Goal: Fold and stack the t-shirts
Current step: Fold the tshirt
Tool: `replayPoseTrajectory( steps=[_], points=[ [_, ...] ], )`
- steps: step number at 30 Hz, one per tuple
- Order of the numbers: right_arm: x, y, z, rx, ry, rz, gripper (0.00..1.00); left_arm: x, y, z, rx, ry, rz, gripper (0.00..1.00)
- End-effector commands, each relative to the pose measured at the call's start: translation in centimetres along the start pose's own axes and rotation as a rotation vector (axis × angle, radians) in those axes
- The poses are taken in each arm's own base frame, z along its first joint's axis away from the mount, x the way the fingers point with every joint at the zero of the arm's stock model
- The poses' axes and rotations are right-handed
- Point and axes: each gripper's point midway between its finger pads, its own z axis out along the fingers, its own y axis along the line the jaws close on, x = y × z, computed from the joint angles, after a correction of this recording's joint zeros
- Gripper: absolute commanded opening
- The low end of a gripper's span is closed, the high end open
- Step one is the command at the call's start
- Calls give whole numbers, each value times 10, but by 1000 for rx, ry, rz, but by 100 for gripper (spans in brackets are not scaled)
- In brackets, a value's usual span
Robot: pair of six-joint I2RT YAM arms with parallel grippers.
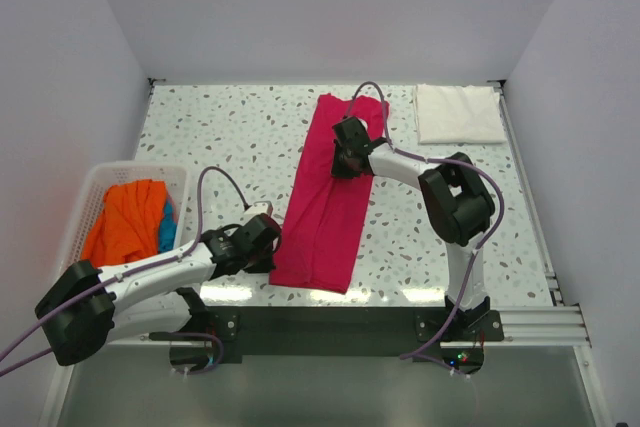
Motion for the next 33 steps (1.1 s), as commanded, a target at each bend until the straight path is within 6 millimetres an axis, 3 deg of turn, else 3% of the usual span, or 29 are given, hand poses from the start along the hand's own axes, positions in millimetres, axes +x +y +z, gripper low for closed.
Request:
replayPoseTrajectory(
  steps=[1, 5, 7, 9, 10, 11, 13, 16, 17, 19, 20, 21, 22, 23, 25, 26, 27, 28, 29, 30, 33],
  points=[
    [-19, 2, 3, 5, -44, -16, 7, -2, 6, -11, -26, -12, -32, 0],
    [-16, 6, 2, -15, -32, -25, 8, -1, 6, -11, -28, -4, -22, 0],
    [-14, 6, -1, -26, -26, -30, 19, -1, 5, -10, -28, 0, -9, 0],
    [-12, 10, -12, -50, -22, -37, 34, -5, 2, -11, -21, -5, 10, 11],
    [-14, 11, -17, -57, -28, -39, 46, -10, -1, -13, -16, -18, 13, 23],
    [-19, 15, -29, -75, -45, -43, 52, -13, -2, -15, -16, -28, 22, 30],
    [-13, 15, -41, -84, -42, -52, 56, -22, -6, -21, -12, -52, 30, 43],
    [-4, 14, -68, -90, -52, -76, 57, -38, -9, -30, -27, -95, 40, 50],
    [11, 4, -72, -72, -29, -87, 57, -41, -11, -32, -27, -102, 46, 50],
    [21, 8, -96, -85, -51, -120, 57, -48, -16, -37, -13, -115, 47, 47],
    [43, -3, -98, -64, -16, -137, 56, -50, -19, -39, -2, -117, 57, 45],
    [54, 6, -114, -95, -27, -160, 56, -50, -21, -40, 10, -118, 63, 43],
    [65, 5, -120, -95, -18, -169, 55, -49, -27, -40, 37, -108, 73, 34],
    [89, -8, -119, -65, 18, -186, 54, -48, -29, -40, 48, -100, 88, 30],
    [116, 1, -137, -99, 30, -213, 53, -44, -31, -39, 58, -76, 106, 26],
    [134, -9, -139, -73, 52, -230, 53, -41, -32, -39, 68, -63, 113, 26],
    [153, -2, -147, -89, 69, -250, 53, -38, -31, -38, 65, -51, 117, 27],
    [160, -1, -156, -99, 64, -253, 53, -34, -29, -38, 70, -36, 123, 29],
    [174, -9, -157, -82, 83, -261, 52, -31, -28, -38, 72, -29, 124, 32],
    [187, -5, -164, -98, 92, -259, 52, -29, -28, -38, 77, -25, 124, 35],
    [204, -5, -173, -106, 97, -251, 52, -18, -27, -38, 87, 5, 117, 47]
  ],
)
